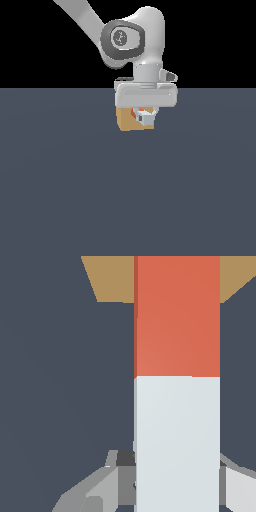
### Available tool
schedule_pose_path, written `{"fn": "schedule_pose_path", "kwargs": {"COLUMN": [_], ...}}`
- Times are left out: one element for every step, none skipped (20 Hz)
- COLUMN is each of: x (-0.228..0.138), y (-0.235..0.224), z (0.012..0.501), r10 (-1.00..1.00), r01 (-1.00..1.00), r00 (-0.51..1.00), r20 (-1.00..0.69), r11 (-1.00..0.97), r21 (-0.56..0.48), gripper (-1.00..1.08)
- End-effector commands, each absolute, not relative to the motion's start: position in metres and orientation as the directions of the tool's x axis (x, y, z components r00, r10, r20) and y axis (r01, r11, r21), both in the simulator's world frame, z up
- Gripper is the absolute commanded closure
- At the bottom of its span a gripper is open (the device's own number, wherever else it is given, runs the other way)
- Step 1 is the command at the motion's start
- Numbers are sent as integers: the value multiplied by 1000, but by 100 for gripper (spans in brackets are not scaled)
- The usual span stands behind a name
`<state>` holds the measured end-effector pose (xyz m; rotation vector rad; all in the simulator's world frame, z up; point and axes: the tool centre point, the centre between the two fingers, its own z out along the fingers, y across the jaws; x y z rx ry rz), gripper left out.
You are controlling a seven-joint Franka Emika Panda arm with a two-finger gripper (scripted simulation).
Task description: Insert the peg into the horizontal hole in a box.
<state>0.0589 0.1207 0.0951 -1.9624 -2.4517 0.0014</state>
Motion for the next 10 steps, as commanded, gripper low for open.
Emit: {"fn": "schedule_pose_path", "kwargs": {"x": [63,65,65,66,66,67,67,67,67,67], "y": [128,130,132,133,134,135,134,134,133,133], "z": [98,98,98,99,99,99,99,99,99,98], "r10": [977,977,977,977,977,977,977,977,977,977], "r01": [977,977,977,977,977,977,977,977,977,977], "r00": [-215,-214,-214,-214,-214,-214,-214,-214,-214,-214], "r20": [0,0,0,0,0,0,0,0,0,0], "r11": [215,214,214,214,214,214,214,214,214,214], "r21": [0,0,0,0,0,0,0,0,0,0], "gripper": [108,108,108,108,108,108,108,108,108,108]}}
